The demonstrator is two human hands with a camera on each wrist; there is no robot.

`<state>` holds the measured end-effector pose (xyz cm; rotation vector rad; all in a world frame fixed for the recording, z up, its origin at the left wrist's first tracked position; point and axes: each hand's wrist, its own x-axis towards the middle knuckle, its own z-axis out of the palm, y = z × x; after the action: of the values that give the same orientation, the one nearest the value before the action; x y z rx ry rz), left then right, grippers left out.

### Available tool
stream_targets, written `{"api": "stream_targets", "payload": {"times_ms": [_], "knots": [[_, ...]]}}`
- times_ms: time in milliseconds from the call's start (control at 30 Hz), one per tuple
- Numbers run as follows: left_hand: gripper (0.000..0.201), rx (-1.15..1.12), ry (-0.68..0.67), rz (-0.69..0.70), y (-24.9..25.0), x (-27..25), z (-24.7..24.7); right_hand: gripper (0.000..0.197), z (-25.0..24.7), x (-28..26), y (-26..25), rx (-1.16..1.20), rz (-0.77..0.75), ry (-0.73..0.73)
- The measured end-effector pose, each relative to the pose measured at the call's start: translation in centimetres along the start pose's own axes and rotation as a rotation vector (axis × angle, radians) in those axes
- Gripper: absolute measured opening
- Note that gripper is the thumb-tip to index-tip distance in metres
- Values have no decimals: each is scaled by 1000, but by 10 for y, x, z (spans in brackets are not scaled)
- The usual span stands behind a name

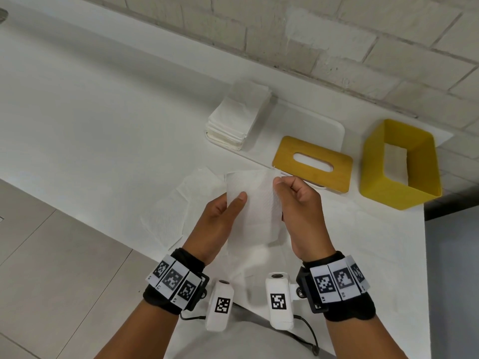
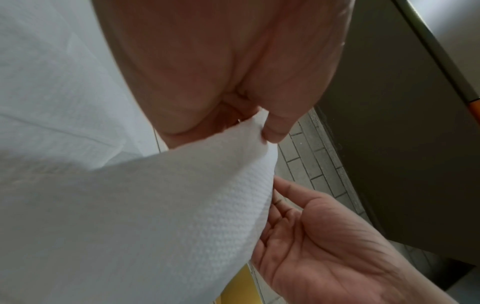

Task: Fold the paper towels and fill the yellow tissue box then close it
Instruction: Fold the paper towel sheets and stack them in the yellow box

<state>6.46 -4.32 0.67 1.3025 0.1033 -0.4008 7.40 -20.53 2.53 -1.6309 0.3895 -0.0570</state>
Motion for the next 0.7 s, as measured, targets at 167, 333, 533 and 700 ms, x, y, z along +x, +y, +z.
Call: {"api": "stream_targets", "payload": {"times_ms": [167, 333, 533, 700], "knots": [[30, 22, 31, -14, -4, 1, -2, 20, 1, 2, 3, -12, 5, -11], [30, -114, 213, -28, -3, 2, -23, 10, -11, 14, 15, 3, 65, 79], [21, -188, 496, -106, -1, -2, -75, 31, -18, 39, 51, -548, 166, -67], [22, -87, 488, -128, -7, -8, -85, 54, 10, 49, 53, -704, 127, -109]]}}
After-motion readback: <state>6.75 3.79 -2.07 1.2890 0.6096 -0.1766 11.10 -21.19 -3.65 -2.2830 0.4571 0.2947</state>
